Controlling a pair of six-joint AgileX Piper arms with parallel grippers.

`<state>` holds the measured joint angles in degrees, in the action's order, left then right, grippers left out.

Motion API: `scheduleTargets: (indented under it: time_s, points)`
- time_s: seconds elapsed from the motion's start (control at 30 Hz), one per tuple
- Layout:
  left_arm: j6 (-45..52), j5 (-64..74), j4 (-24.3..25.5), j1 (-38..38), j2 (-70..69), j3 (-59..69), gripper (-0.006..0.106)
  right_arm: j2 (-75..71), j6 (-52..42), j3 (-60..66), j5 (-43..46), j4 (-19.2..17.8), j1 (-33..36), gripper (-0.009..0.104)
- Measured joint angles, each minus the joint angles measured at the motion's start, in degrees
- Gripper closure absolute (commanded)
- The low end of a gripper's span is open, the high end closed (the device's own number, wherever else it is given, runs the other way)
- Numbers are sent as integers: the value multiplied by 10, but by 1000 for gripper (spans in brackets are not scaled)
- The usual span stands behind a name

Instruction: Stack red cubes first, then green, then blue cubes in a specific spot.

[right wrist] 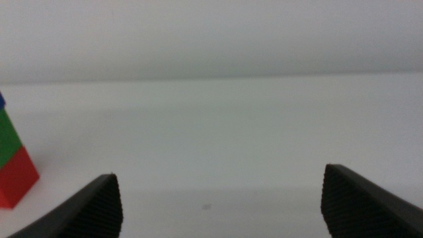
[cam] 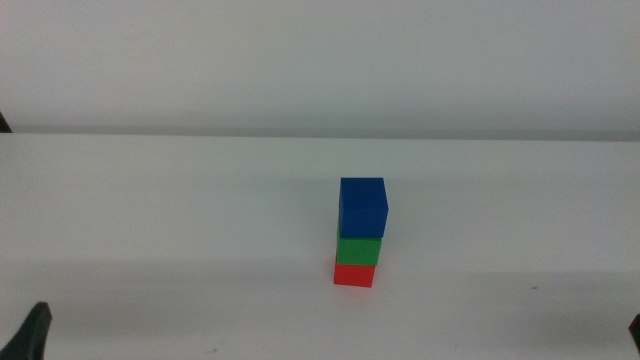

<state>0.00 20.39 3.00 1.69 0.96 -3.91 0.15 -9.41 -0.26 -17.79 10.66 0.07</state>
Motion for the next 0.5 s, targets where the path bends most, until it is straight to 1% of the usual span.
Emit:
scheduleTargets:
  time_s: [0.13, 0.27, 0.5]
  points:
    - [0, -33, -30, 31, -5, 35, 7, 1, 0, 0, 29, 0, 0, 15]
    - [0, -72, -30, 38, -7, 38, 7, 1, 0, 0, 37, 0, 0, 15]
    - [0, -80, -30, 38, -7, 38, 7, 1, 0, 0, 36, 0, 0, 15]
